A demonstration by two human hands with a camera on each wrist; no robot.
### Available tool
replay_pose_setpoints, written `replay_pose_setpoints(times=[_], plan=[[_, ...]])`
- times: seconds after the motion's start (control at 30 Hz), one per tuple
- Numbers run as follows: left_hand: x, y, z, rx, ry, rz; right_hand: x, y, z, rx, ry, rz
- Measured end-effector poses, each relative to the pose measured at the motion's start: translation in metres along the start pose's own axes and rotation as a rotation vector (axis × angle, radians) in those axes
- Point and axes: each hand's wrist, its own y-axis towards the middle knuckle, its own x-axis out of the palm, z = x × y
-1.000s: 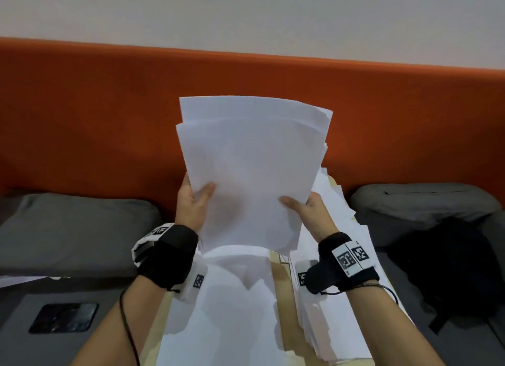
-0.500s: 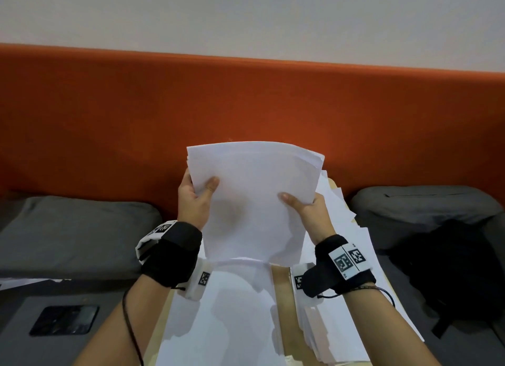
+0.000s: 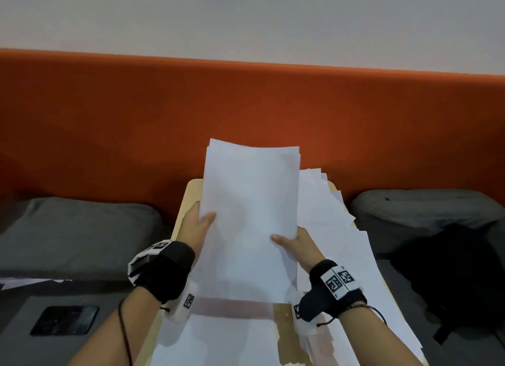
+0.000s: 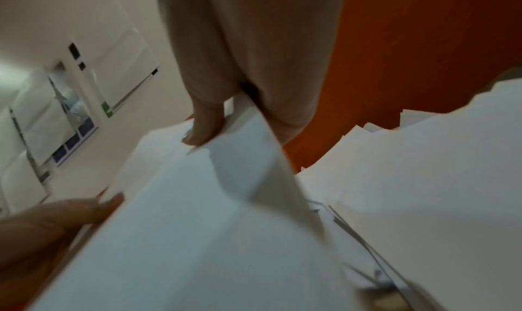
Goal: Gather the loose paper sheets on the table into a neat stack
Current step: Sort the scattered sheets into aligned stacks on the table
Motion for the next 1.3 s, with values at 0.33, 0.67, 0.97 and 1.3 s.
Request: replay_pose_setpoints(times=[0.33, 0.67, 0.97, 1.3], plan=[[-0.010, -0.028, -0.090, -0.300, 0.379, -0.054, 0.015, 0.002, 0.083, 0.249, -0.409, -0.090], [-0.014, -0.002, -0.024, 0.057, 0.066, 0.043, 0.003, -0.003, 0.000, -0.132, 0.045, 0.106], [-0.007, 0.003, 0.010, 0.233, -0.089, 0.102, 0.002, -0.001, -0.025, -0.274, 0.151, 0.140], [-0.010, 0.007, 0.040, 0.336, -0.123, 0.243, 0.000, 0.002, -0.052, -0.305, 0.190, 0.152]])
